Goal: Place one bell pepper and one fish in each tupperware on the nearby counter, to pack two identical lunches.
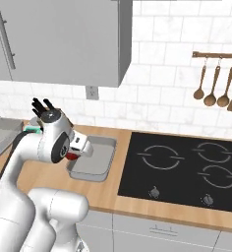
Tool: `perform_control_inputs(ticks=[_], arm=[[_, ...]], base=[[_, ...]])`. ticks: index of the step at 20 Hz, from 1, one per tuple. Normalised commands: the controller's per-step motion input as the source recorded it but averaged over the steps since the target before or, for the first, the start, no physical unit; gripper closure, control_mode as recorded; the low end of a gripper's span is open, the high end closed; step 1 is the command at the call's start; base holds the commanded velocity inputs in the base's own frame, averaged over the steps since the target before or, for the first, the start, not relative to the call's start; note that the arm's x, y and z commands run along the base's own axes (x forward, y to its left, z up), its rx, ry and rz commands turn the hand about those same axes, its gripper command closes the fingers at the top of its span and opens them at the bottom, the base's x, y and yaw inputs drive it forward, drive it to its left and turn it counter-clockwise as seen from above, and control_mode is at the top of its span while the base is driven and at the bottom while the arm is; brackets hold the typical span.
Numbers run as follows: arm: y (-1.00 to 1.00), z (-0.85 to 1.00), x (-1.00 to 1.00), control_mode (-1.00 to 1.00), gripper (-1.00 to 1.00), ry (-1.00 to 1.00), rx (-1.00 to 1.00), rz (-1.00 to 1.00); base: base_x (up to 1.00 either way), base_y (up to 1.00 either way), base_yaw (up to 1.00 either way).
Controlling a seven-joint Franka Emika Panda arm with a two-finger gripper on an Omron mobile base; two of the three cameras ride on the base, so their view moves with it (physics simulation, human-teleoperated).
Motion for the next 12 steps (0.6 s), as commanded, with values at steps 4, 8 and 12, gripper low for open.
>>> perform_control_inputs(ticks=[4, 8, 12], arm=[[-0.01, -0.2, 1.0, -1.0, 1.0, 0.1, 0.0, 0.0], [-0.07, -0.32, 1.0, -1.0, 1.0, 0.05, 0.0, 0.0], [-0.14, -0.44, 1.0, -1.0, 1.0, 0.0, 0.0, 0.0]], base=[[0.0, 0.0, 0.0], [0.0, 0.0, 0.0], [0.0, 0.0, 0.0]])
